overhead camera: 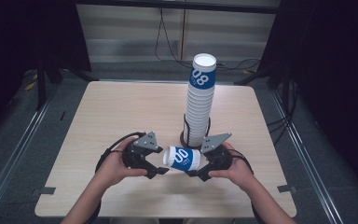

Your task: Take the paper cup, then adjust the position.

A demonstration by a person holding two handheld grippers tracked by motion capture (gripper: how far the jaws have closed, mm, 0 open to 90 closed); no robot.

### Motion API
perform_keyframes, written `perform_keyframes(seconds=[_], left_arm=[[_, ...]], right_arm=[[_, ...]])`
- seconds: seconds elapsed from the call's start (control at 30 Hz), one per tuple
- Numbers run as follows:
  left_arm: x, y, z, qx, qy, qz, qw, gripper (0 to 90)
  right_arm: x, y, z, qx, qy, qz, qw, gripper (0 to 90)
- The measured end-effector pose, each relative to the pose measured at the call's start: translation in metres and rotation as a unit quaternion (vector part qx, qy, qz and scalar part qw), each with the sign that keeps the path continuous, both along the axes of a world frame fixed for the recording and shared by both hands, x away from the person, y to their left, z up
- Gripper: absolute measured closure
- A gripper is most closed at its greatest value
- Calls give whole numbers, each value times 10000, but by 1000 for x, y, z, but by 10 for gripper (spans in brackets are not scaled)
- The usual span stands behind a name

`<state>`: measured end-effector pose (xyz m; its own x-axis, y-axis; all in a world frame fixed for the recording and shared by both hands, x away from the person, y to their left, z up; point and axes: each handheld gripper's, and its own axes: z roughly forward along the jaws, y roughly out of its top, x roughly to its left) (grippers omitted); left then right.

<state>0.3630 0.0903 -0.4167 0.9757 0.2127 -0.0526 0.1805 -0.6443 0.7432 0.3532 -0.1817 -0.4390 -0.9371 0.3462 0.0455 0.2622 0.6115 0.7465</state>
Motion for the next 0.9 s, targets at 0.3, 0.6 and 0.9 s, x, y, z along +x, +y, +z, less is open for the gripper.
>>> perform_keyframes(seconds=[0.3, 0.6, 0.9], left_arm=[[-2, 1, 1, 451, -86, 71, 9989, 236], [-3, -7, 7, 626, -46, -39, 9980, 229], [-3, -14, 11, 805, -104, -133, 9966, 224]], right_arm=[[2, 2, 1, -199, 41, 107, 9997, 184], [3, 4, 3, -446, 59, 184, 9988, 182], [5, 6, 5, -686, 52, 271, 9973, 182]])
